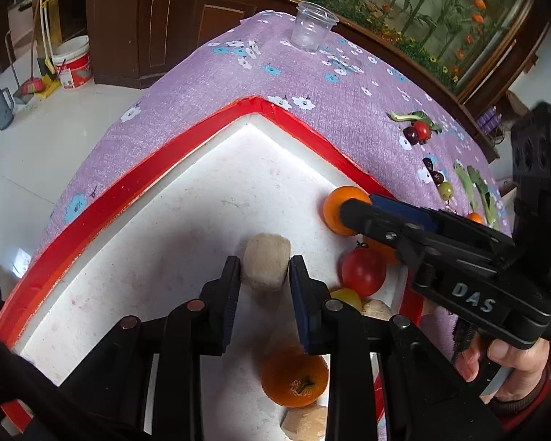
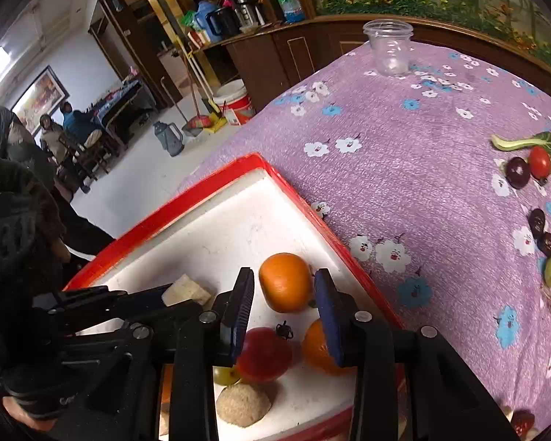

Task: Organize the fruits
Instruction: 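Open the left tool over the tray while the right tool releases the orange, then move both open tools back over the table toward the tomato and orange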

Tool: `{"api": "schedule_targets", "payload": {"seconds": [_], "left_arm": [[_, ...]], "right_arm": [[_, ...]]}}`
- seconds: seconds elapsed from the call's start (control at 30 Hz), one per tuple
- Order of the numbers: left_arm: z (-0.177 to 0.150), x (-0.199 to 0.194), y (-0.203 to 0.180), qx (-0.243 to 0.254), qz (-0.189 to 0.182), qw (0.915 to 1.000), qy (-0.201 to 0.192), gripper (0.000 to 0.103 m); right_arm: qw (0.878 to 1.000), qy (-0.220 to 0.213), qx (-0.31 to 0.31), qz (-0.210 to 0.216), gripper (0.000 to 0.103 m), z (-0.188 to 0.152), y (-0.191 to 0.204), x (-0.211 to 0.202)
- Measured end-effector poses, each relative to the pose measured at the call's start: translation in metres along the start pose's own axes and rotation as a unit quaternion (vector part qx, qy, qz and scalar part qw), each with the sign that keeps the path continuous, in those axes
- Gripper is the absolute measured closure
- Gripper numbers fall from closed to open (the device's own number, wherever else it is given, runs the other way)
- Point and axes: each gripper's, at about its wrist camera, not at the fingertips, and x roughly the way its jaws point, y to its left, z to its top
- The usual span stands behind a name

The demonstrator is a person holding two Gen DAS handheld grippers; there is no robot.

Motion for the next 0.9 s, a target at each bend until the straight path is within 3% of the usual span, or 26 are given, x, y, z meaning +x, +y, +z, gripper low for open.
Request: {"api": "schedule_targets", "payload": {"seconds": [0.1, 0.3, 0.37, 0.53, 0.67, 0.73, 0.9], "left_arm": [[-0.002, -0.004, 0.000, -0.004, 0.000, 1.0000, -0.006, 0.049], [-0.011, -0.019, -0.008, 0.012, 0.010, 0.9997, -0.018, 0.049], [-0.018, -0.027, -0.011, 0.017, 0.007, 0.9996, -0.023, 0.047], [-0.035, -0.042, -0.026, 0.037, -0.003, 0.9986, -0.038, 0.044], [-0.045, -0.051, -0.043, 0.055, -0.019, 0.9972, -0.048, 0.043], [-0.051, -0.053, -0.053, 0.066, -0.029, 0.9962, -0.049, 0.032], [-0.063, -0.054, -0.078, 0.090, -0.043, 0.9940, -0.045, 0.032]], "right_arm": [[1.000, -0.013, 0.006, 0.005, 0.056, -0.001, -0.002, -0.014], [0.999, -0.047, 0.020, 0.019, 0.056, -0.017, -0.007, -0.060], [0.998, -0.060, 0.023, 0.021, 0.049, -0.029, -0.011, -0.079], [0.996, -0.084, 0.027, 0.003, 0.041, -0.068, -0.022, -0.120], [0.994, -0.090, 0.059, -0.010, 0.040, -0.103, -0.047, -0.147], [0.993, -0.093, 0.071, -0.020, 0.040, -0.115, -0.054, -0.156], [0.989, -0.104, 0.091, -0.049, 0.040, -0.145, -0.076, -0.180]]}}
